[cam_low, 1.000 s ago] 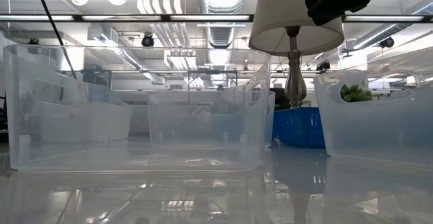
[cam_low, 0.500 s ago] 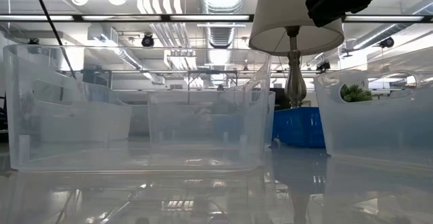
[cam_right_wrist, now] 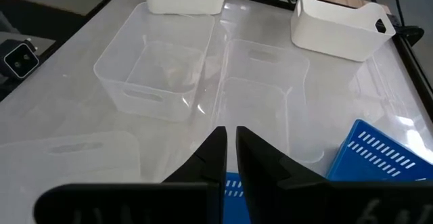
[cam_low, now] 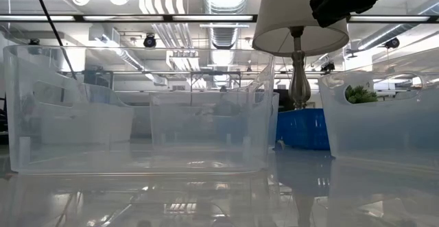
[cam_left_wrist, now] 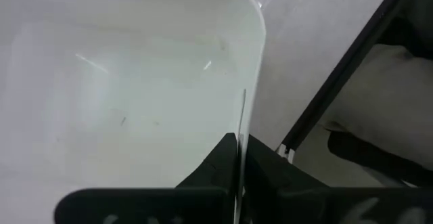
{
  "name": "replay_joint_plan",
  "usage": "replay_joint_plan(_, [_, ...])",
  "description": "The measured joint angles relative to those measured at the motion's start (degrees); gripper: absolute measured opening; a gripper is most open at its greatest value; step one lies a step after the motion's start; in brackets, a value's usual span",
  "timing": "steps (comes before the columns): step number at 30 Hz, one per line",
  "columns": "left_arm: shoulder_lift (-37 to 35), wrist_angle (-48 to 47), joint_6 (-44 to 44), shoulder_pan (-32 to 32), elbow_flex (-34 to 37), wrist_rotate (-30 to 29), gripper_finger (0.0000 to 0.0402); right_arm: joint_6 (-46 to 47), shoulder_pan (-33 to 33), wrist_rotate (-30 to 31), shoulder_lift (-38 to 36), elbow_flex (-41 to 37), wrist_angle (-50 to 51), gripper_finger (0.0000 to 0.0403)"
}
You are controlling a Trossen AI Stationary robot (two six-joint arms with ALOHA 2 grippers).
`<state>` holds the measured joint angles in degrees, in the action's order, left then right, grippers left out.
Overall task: Stack baskets by color
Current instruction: Stack the top right white bin on top of the bottom white bin
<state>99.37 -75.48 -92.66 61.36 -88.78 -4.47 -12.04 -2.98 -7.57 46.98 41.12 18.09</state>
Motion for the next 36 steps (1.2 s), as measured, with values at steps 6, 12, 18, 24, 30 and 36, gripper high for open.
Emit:
replay_joint_plan(6, [0.0,-0.3,0.0,0.0,1.0,-0.6,0.0000,0.0,0.0,0.0,0.0,0.0,0.0,0.0027])
replay_joint_plan(12, [-0.1,-0.1,-1.9,0.0,0.8,-5.8,0.0021,0.0,0.0,0.0,0.0,0.0,0.0,0.0027])
replay_joint_plan(18, [-0.3,-0.5,-3.1,0.0,1.1,-7.2,0.0074,0.0,0.0,0.0,0.0,0.0,0.0,0.0027])
replay_joint_plan(24, [-0.7,-0.7,-3.1,-0.7,1.1,-9.8,0.0115,0.0,0.0,0.0,0.0,0.0,0.0,0.0027])
replay_joint_plan(30, [-0.7,-0.8,-1.3,-5.0,1.1,-30.4,0.0112,0.0,0.0,0.0,0.0,0.0,-0.4,0.0027])
replay_joint_plan(36, [0.0,-1.6,-1.0,-11.8,4.8,-34.7,0.0072,0.0,0.0,0.0,0.0,0.0,-0.4,0.0027])
